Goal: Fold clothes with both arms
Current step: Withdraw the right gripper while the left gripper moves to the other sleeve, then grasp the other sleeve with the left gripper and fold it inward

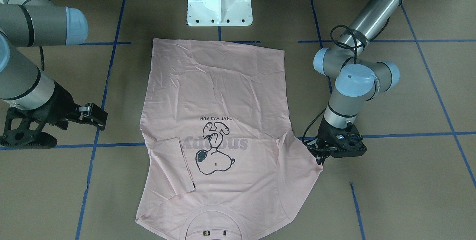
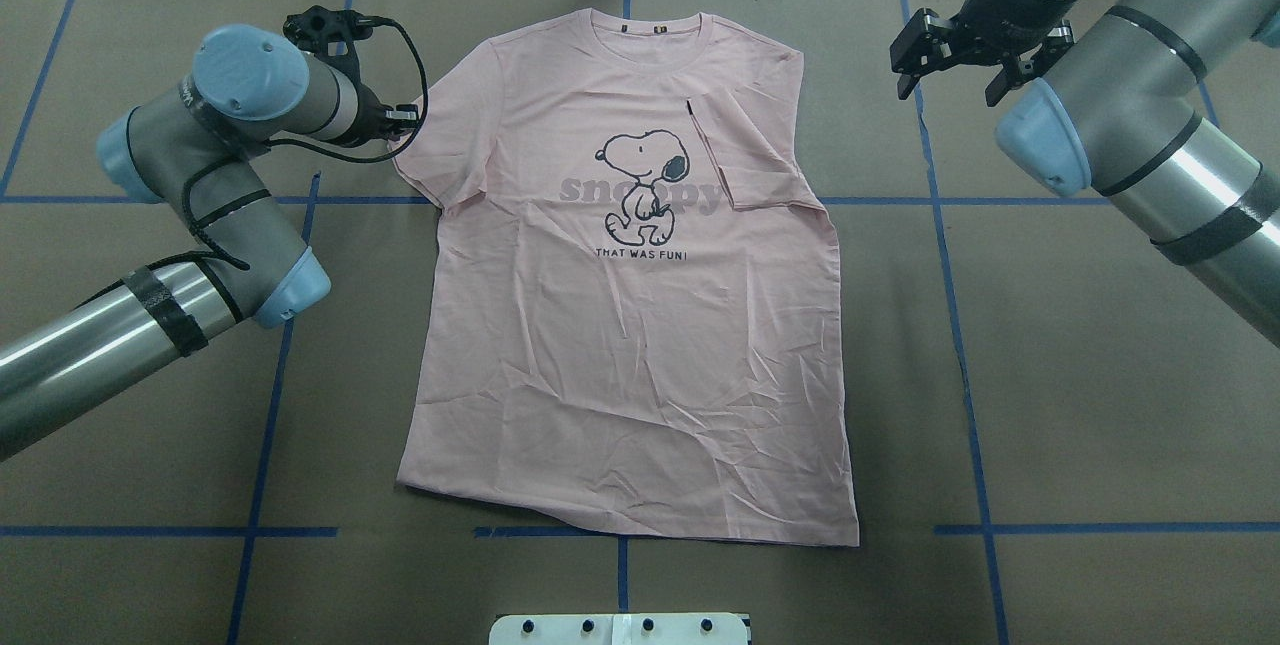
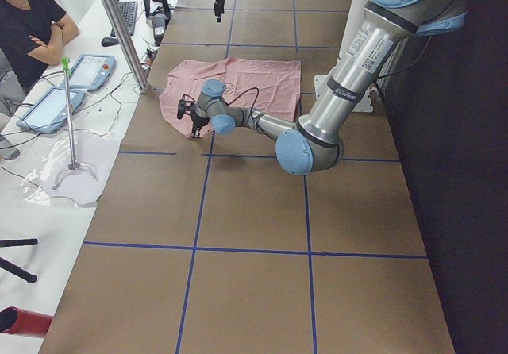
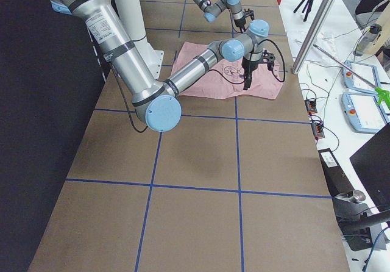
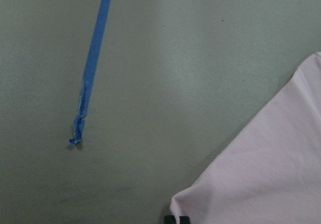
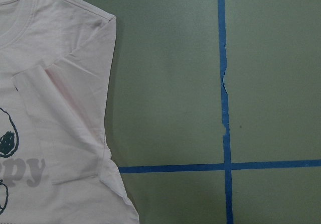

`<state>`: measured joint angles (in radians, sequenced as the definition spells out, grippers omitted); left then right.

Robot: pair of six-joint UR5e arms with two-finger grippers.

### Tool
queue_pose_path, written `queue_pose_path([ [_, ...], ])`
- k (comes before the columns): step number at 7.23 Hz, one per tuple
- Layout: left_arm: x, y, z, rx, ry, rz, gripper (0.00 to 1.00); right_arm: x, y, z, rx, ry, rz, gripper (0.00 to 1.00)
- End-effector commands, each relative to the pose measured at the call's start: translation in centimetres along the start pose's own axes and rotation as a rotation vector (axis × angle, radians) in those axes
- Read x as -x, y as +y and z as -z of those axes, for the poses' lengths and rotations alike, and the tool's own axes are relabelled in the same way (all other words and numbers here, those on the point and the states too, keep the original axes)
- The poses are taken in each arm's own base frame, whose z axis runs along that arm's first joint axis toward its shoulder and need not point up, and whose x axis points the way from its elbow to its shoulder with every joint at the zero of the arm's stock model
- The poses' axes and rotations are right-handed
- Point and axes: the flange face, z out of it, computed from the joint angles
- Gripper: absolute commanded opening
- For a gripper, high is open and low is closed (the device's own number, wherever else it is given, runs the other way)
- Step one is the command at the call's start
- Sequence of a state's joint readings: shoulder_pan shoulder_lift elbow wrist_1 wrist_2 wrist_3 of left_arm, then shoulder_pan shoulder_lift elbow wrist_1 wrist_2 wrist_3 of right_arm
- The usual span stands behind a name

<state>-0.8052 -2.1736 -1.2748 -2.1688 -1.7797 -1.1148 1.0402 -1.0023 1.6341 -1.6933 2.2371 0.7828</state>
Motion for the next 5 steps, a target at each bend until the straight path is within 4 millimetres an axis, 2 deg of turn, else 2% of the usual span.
queue_pose_path([
  [1,-7.2,-1.6,5.9,0.037,-0.003,0.045,0.0,-0.8,0.1,-0.6,0.006,0.009,-0.008,1.0],
  [2,-9.8,-1.7,5.2,0.045,0.004,0.127,0.0,-0.9,0.1,-0.7,0.007,0.01,-0.009,1.0],
  [3,-14.9,-1.4,3.6,0.069,0.001,0.154,0.0,-1.4,0.4,-0.9,0.01,0.013,-0.01,1.0],
  [4,-19.7,-0.6,2.7,0.094,0.007,0.204,0.0,-1.8,0.5,-1.0,0.01,0.014,-0.012,1.0],
  [5,-22.4,-1.2,2.6,0.091,0.033,0.23,0.0,-2.2,0.8,-1.1,0.013,0.017,0.004,1.0],
])
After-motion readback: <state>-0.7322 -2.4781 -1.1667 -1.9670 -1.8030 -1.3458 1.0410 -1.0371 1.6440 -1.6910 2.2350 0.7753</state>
